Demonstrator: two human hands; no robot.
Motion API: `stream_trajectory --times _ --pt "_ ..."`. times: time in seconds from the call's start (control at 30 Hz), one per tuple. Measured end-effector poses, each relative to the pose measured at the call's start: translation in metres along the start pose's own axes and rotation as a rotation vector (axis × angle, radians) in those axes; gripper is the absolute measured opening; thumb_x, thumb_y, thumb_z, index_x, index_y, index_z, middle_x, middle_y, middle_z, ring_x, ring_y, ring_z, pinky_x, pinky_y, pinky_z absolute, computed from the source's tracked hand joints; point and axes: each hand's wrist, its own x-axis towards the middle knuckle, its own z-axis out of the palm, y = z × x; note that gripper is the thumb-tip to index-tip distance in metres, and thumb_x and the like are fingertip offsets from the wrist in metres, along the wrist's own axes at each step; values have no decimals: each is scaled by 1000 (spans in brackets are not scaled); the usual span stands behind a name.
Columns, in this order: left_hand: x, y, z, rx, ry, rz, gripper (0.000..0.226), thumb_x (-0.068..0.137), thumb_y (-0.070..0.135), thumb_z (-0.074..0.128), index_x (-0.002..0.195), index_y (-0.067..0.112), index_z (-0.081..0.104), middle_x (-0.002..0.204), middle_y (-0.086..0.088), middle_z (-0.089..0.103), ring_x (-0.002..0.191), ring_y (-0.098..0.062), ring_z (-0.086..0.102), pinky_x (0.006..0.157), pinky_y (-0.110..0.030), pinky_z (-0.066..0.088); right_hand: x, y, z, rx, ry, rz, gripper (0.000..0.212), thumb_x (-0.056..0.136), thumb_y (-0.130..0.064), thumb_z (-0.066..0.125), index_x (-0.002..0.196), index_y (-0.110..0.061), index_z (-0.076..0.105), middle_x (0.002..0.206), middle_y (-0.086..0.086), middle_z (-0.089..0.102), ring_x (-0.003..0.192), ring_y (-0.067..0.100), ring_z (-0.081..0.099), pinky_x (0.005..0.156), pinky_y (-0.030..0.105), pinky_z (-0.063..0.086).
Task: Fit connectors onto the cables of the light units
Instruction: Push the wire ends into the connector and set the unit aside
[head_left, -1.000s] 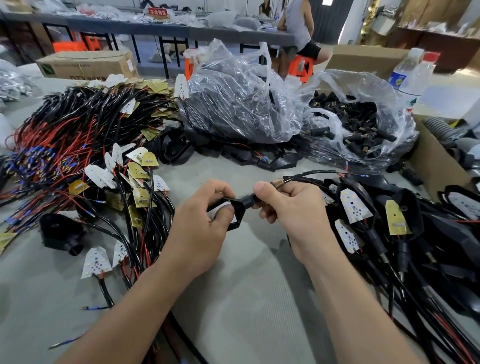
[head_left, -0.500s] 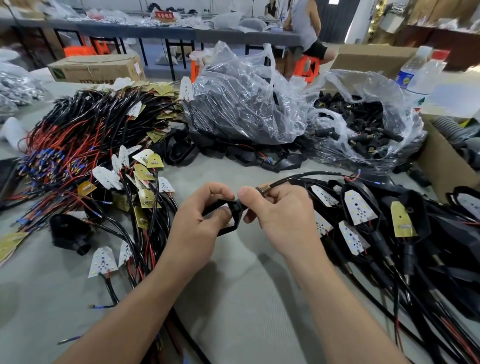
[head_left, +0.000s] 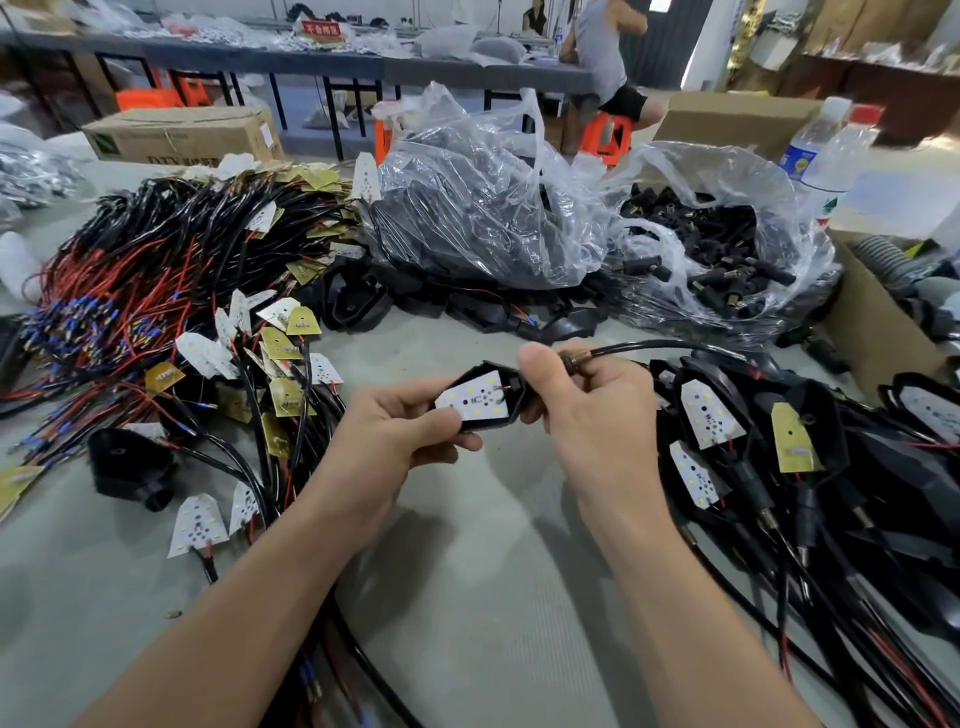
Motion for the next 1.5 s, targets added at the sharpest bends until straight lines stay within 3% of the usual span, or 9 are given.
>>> stream_trajectory --times 0.27,0.63,0.83,0.93,1.0,1.03,1.17,1.37,1.5 --pt "-3 -1 -8 -21 2 -35 36 68 0 83 102 13 81 93 -16 78 74 -20 75 63 -22 56 -3 -2 5 -67 -105 -10 42 83 -60 61 64 -23 60 48 0 53 49 12 47 57 33 38" --pt "-1 0 -6 -70 -168 -130 26 89 14 68 112 14 79 103 -8 77 85 -16 72 72 -21 57 -6 -18 -2 -111 -81 -7 45 77 -60 65 73 -16 65 52 4 51 51 21 46 53 34 39" --pt "-1 0 -8 -100 13 -148 27 74 11 78 100 9 82 94 -15 77 77 -19 73 66 -20 57 -13 -45 -11 -672 159 -185 56 91 -64 55 54 -23 46 47 -8 46 53 13 40 56 34 27" --pt "0 7 -9 -88 45 -126 19 73 12 69 84 2 80 76 -19 67 61 -20 64 54 -21 51 -21 -70 -22 -806 208 -577 12 84 -38 69 88 -26 70 86 -13 69 91 15 55 85 34 41" --pt "-2 16 -11 -114 21 -93 16 73 12 64 74 0 75 75 -20 57 54 -19 54 49 -20 44 -18 -88 -32 -1014 -78 -680 39 82 -27 71 120 -23 69 128 -6 67 125 21 52 113 38 30" --pt "-3 21 -11 -140 9 -83 15 74 12 63 72 1 73 77 -20 54 52 -18 51 48 -18 42 -15 -99 -38 -1077 -176 -656 40 84 -25 70 123 -24 68 128 -5 67 126 22 54 116 36 27" --pt "4 44 -1 -189 59 -115 24 95 13 58 77 9 73 75 -11 55 52 -10 48 47 -15 41 -9 -139 -70 -1135 -183 -492 18 93 -31 63 107 -39 69 75 -10 71 78 23 67 79 38 55" --pt "48 59 51 -332 219 -202 18 100 16 62 87 4 66 61 -1 63 48 -7 55 48 -14 48 -7 -152 -126 -1039 -315 -162 6 89 -42 64 88 -42 70 62 -24 66 65 -6 61 56 7 39" --pt "67 44 103 -359 85 -278 7 98 5 61 102 4 66 86 -6 70 76 -14 66 65 -18 56 -21 -120 -152 -1226 -106 -53 8 91 -37 64 84 -37 68 62 -11 66 65 10 61 62 26 48"
